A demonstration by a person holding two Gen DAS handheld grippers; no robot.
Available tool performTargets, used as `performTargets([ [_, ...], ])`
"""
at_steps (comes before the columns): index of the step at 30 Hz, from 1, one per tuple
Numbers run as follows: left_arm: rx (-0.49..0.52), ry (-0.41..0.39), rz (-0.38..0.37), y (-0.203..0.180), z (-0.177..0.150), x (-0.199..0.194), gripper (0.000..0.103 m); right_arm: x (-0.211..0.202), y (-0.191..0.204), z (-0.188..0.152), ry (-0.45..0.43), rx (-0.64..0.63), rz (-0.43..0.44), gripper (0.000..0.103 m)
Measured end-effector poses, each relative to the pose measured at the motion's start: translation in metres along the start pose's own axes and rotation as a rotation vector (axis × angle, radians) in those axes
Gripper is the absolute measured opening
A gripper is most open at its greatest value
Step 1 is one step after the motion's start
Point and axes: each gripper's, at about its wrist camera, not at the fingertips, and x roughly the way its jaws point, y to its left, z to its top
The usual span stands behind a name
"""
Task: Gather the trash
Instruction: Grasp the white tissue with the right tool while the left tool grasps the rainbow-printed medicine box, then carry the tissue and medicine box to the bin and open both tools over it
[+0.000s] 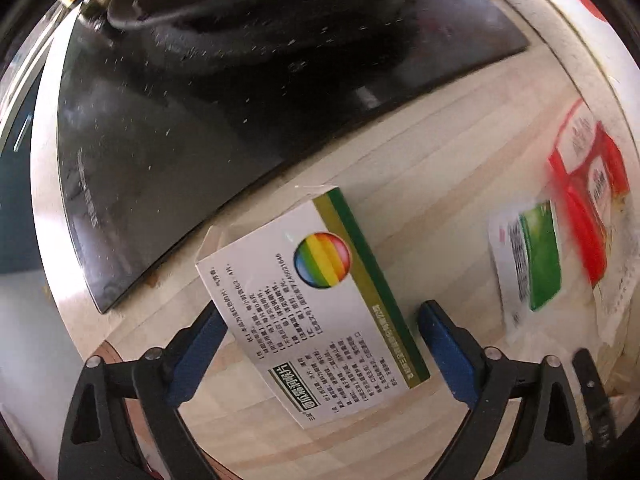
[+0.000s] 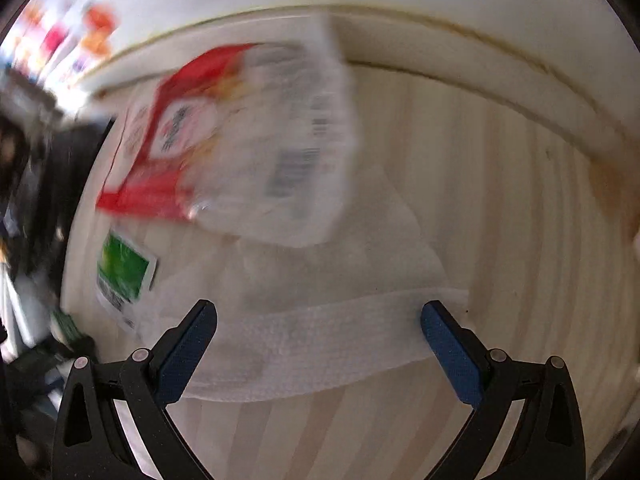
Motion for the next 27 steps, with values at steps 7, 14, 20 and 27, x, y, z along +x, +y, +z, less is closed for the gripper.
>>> performTargets([
  [7,0.193,-0.104,0.086,-0.011,-0.029,-0.015,0.07,-0.006,0.047,-0.032,-0.152,-0.176,-0.093,0.045],
  [14,0.227,-0.133,0.045,0.018,-0.067,-0.034,0.069,-0.023,0.063,-0.049,-0.137,-0.133,0.004,0.004],
  [20,0.215,-0.166,-0.045,0.06,-0.089,-0.057,0.069,-0.072,0.072,-0.086,-0.155,-0.13,0.123,0.004],
  [27,0.096,-0.185,-0.156,0.157,-0.108,-0.082,0.069,-0.122,0.134,-0.143,-0.117,-0.204,0.282,0.004],
])
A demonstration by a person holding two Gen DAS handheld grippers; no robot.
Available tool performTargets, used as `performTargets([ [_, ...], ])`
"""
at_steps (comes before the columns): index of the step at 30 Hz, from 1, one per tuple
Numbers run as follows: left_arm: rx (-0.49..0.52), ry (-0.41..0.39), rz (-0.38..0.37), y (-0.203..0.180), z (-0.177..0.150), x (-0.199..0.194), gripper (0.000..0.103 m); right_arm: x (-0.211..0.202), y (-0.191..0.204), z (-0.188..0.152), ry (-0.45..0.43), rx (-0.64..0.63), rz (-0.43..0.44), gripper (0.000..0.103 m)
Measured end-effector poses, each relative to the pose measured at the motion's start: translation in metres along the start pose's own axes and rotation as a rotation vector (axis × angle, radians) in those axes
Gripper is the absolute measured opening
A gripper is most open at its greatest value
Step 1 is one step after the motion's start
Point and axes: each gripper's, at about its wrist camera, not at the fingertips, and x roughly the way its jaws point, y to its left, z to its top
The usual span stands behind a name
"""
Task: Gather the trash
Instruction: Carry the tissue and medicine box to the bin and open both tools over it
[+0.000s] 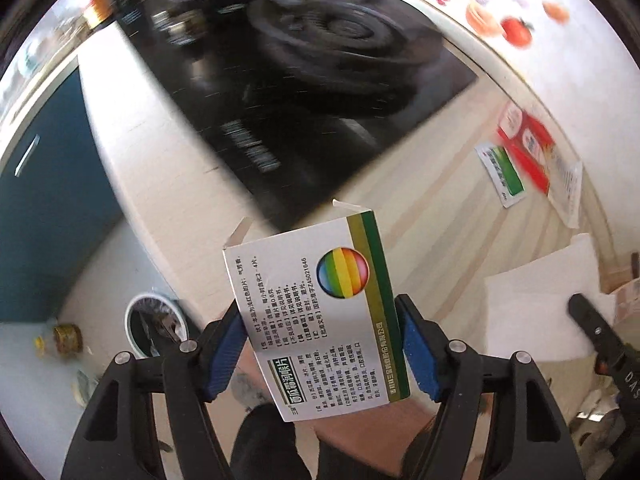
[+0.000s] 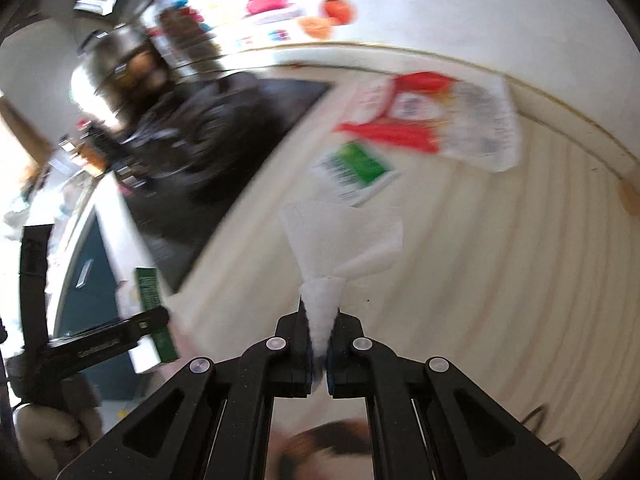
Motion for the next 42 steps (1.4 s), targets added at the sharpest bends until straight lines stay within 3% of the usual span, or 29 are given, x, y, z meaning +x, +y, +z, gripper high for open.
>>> performTargets([
  [4,-0.118,-0.005,-0.017,0.08,-0.006,-0.02,0.069,0.014,0.074,-0.019,0.067,-0.074,0.109,0.004],
  [10,-0.338,-0.002,0.056,0.23,-0.047,-0.024,0.069,0.07,0.212,-0.075,0.193,-0.276,0.229,0.004],
  [14,-0.492,0.049,0.091,0.328,-0.086,0.011,0.069,0.136,0.292,-0.132,0.276,-0.395,0.257,0.004],
  [18,-0.594,0.132,0.113,0.418,-0.126,0.093,0.069,0.239,0.35,-0.205,0.381,-0.452,0.248,0.004],
  [24,-0.71,0.267,0.062,0.52,-0.175,0.255,0.069,0.425,0.378,-0.316,0.554,-0.416,0.232,0.004],
  [29,-0.755,0.344,0.004,0.565,-0.205,0.36,0.069,0.562,0.375,-0.398,0.658,-0.409,0.212,0.004],
  [32,-0.769,0.372,-0.025,0.58,-0.212,0.403,0.069,0.612,0.377,-0.431,0.693,-0.428,0.203,0.004],
  [36,-0.766,0.388,-0.043,0.59,-0.217,0.43,0.069,0.647,0.375,-0.458,0.719,-0.45,0.192,0.004],
  [40,-0.758,0.401,-0.053,0.589,-0.213,0.429,0.07,0.666,0.375,-0.471,0.75,-0.474,0.163,0.006],
  [42,-0.754,0.393,-0.039,0.593,-0.212,0.426,0.07,0.669,0.372,-0.471,0.768,-0.484,0.148,0.015],
])
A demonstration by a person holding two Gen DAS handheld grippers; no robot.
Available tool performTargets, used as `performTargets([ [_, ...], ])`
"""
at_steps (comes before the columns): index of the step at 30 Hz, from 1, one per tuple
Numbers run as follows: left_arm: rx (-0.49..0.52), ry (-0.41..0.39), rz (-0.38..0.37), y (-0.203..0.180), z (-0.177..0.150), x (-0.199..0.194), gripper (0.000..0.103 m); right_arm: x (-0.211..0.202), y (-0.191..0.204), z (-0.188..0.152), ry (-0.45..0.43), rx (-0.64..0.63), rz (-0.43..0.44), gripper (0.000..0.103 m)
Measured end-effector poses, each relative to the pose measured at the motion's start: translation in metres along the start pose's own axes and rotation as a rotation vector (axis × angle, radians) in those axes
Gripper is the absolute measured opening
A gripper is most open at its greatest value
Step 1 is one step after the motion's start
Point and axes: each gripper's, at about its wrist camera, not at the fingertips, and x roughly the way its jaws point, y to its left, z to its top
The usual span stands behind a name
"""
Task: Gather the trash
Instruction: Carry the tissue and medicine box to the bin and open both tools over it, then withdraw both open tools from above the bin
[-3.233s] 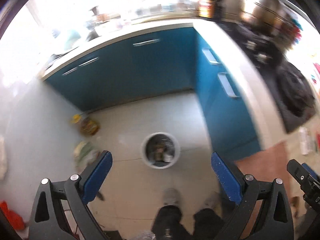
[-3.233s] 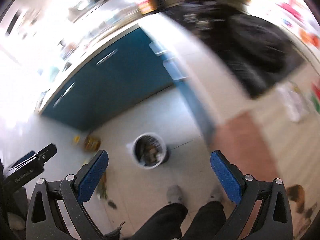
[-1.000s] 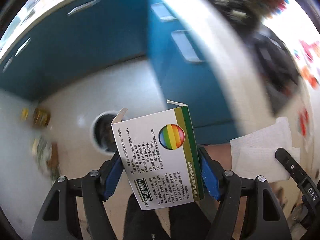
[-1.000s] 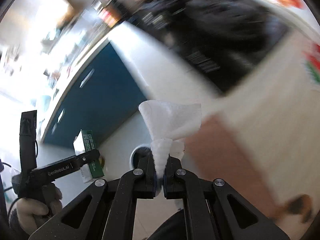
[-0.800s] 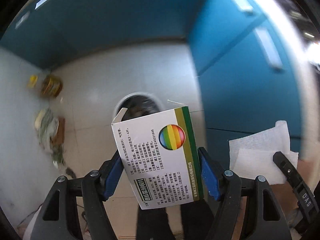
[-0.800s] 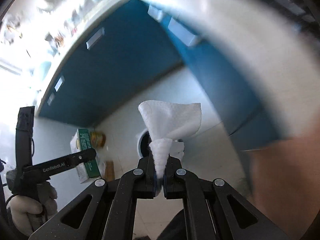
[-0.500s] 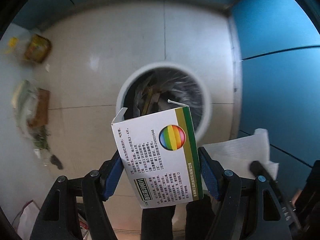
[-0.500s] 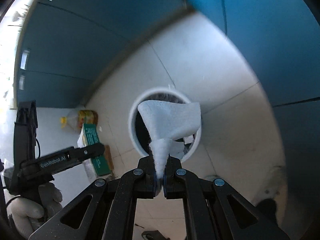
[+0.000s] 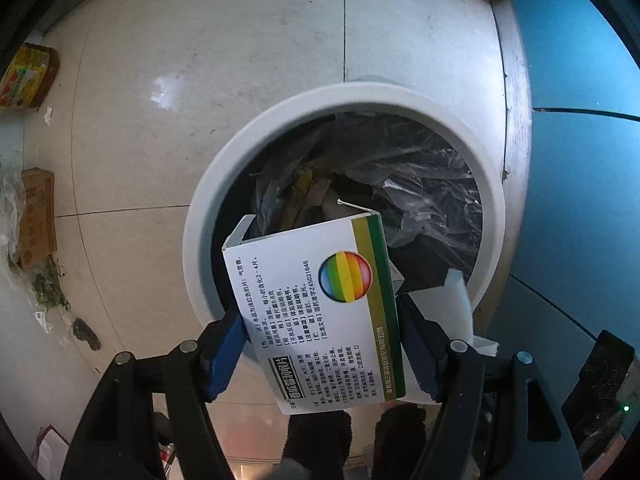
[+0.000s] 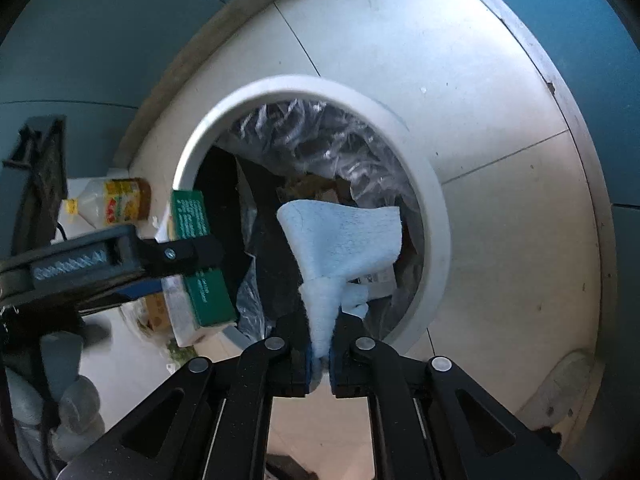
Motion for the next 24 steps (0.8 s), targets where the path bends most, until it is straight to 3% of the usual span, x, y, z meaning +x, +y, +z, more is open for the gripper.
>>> performTargets([
  [2,0.005,-0.018,0.024,0.0,0.002,-0.002,0.076,-0.002,0.0,0.0,0.003,-0.005,-0.015,0.059],
  [3,0.004,-0.021,0.015,0.002,0.0,-0.006,0.087,-0.004,0.0,0.0,0.001,-0.01,-0.023,0.068],
  [4,-0.004,-0.029,0.013,0.004,-0.002,-0.012,0.091,-0.01,0.0,-0.001,-0.002,-0.014,-0.026,0.077],
  [5,-0.008,-0.037,0.023,0.006,-0.005,-0.018,0.095,-0.019,-0.001,-0.003,-0.002,-0.017,-0.027,0.08],
  [6,-0.008,-0.047,0.032,0.008,-0.007,-0.024,0.095,-0.023,0.002,-0.003,0.001,-0.025,-0.034,0.082],
  [8,-0.012,-0.071,0.058,0.012,-0.014,-0.035,0.095,-0.032,0.007,-0.005,-0.001,-0.042,-0.057,0.096],
  [16,-0.025,-0.185,0.157,0.018,-0.06,-0.092,0.095,-0.078,0.037,-0.02,-0.046,-0.14,-0.143,0.1],
  [24,-0.045,-0.347,0.245,0.016,-0.127,-0.181,0.095,-0.18,0.068,-0.057,-0.131,-0.227,-0.252,0.1],
])
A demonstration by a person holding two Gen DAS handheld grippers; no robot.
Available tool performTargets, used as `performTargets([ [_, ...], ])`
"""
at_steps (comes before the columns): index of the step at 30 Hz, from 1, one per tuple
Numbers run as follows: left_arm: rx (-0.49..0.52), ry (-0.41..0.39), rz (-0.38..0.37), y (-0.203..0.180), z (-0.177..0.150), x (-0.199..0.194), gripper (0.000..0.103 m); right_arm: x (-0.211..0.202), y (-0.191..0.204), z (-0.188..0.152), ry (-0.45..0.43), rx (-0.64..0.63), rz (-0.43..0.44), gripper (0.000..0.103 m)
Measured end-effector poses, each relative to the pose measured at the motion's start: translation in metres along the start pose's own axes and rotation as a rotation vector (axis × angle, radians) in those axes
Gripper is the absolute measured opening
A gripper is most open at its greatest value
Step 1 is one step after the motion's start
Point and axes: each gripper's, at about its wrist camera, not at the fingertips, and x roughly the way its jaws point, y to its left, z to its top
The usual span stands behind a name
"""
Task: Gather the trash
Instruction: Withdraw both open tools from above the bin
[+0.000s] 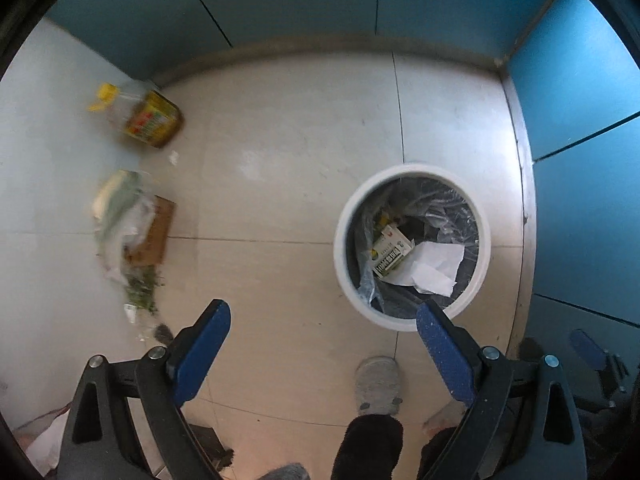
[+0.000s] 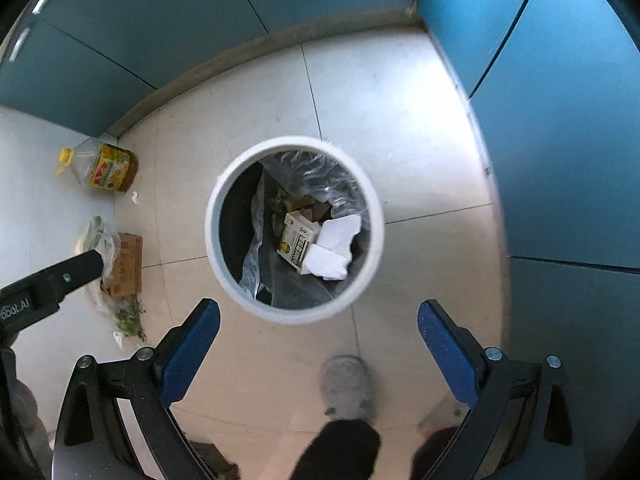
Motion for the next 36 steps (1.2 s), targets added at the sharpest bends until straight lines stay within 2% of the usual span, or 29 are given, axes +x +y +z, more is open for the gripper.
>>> performTargets([
  [4,-0.011,-0.041,0.005,0.01,-0.022,-0.054,0.095,-0.069,0.002,-0.015,-0.039,-0.021,-0.03,0.1],
  [9,0.015,-0.088,0.007,0.019,-0.053,-0.129,0.095,-0.164,0.007,-0.039,-0.079,-0.049,-0.019,0.1],
  [16,0.03,-0.117,-0.026,0.015,-0.096,-0.228,0.095,-0.297,0.006,-0.076,-0.155,-0.045,0.037,0.1],
  [23,0.063,-0.195,-0.05,-0.014,-0.121,-0.323,0.095,-0.405,-0.019,-0.102,-0.231,0.023,0.164,0.1],
  [25,0.08,-0.221,-0.056,-0.031,-0.122,-0.345,0.095,-0.434,-0.036,-0.108,-0.265,0.054,0.201,0.1],
  [29,0.156,-0.286,-0.095,-0.09,-0.119,-0.387,0.095,-0.485,-0.094,-0.117,-0.349,0.169,0.281,0.1],
  [32,0.259,-0.311,-0.147,-0.16,-0.118,-0.411,0.095,-0.516,-0.161,-0.13,-0.423,0.299,0.352,0.1],
  [36,0.438,-0.309,-0.213,-0.289,-0.132,-0.43,0.095,-0.55,-0.277,-0.162,-0.523,0.494,0.292,0.1],
])
